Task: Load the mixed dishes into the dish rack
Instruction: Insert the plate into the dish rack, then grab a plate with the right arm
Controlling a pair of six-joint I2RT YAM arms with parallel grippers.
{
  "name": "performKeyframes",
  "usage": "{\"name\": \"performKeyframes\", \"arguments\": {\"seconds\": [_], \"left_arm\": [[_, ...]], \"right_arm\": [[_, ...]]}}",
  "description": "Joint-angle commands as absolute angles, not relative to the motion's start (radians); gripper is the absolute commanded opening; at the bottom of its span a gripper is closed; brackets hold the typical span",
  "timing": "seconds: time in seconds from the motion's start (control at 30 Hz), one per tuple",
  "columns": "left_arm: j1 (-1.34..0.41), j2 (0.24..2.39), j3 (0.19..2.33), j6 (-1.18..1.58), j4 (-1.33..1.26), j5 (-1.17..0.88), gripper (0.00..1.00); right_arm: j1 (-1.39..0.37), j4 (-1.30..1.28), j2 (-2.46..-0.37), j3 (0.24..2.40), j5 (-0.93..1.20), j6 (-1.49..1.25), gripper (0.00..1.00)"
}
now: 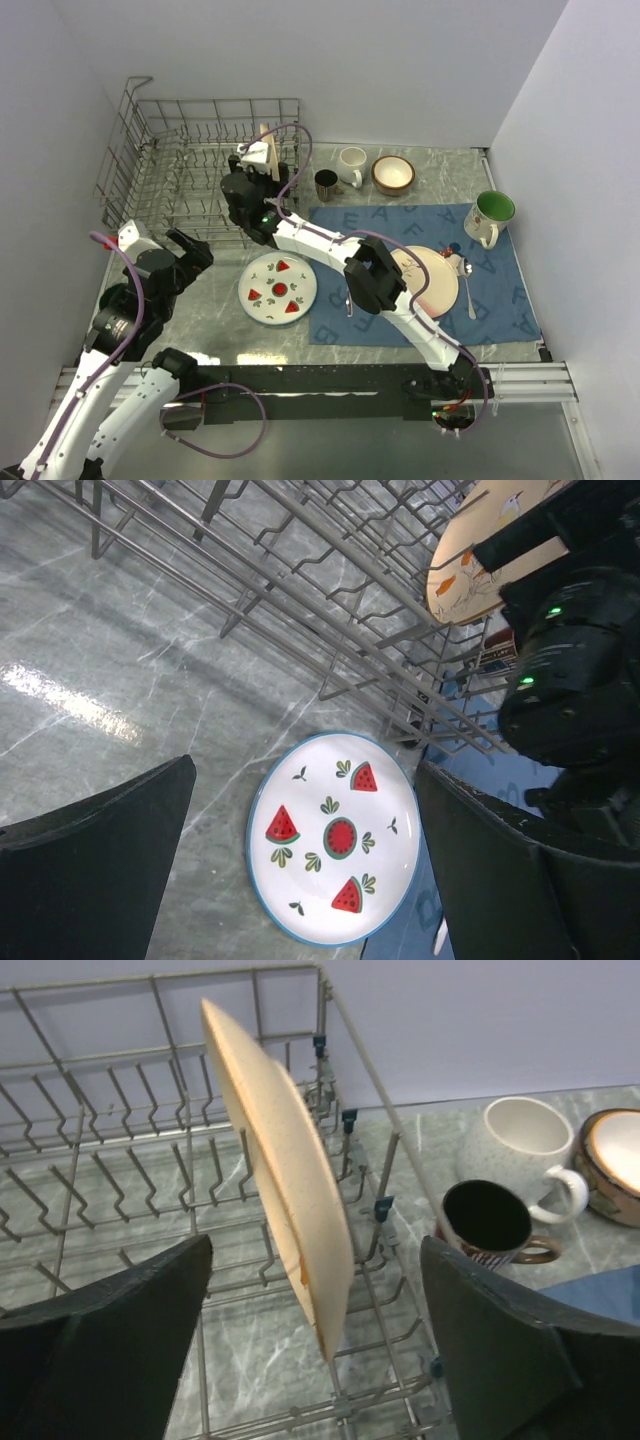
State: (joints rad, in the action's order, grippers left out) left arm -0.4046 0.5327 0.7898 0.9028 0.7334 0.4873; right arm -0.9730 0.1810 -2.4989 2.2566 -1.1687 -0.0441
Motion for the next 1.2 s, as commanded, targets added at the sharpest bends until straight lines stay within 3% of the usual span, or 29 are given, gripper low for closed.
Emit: {"name": "performKeyframes", "arguments": {"seconds": [0.0,0.2,0.33,0.4,0.53,0.67,0.77,1.17], "left_arm": [[-0.407,0.523,0.836,0.899,0.753,0.509,0.99],[-0.407,0.522,0.859,0.885,0.752,0.509,0.99],[-0.407,0.526,0.893,0.822,0.733,0.477,0.99],[-0.407,0.525,0.9,0.793,0.709,0.447,0.99],[-0.407,0.525,0.913,0.701,0.667,0.373,0.99],[-0.407,0.563,0.928,0.647,0.655,0.284,0.99],[-0.407,0.597,0.928,0.632,0.646,0.215,0.99],[-0.407,0.663,0.853,0.71,0.546,0.014,0.99]], "right_arm": [[-0.969,0.261,-2.369,2.257,-1.241,-0.011,0.98],[-0.965,0.351,-2.249,2.152,-1.221,0.078,1.0],[-0.962,0.255,-2.146,2.112,-1.152,0.068,1.0],[-0.948,0.011,-2.086,2.131,-1.103,-0.068,1.0],[-0.861,-0.409,-1.941,2.097,-0.776,-0.365,1.0],[-0.782,-0.456,-1.681,1.772,-0.525,-0.488,1.0],[-0.781,-0.429,-1.53,1.558,-0.488,-0.482,1.0],[-0.736,-0.425,-1.203,1.034,-0.121,-0.684,0.96]]}}
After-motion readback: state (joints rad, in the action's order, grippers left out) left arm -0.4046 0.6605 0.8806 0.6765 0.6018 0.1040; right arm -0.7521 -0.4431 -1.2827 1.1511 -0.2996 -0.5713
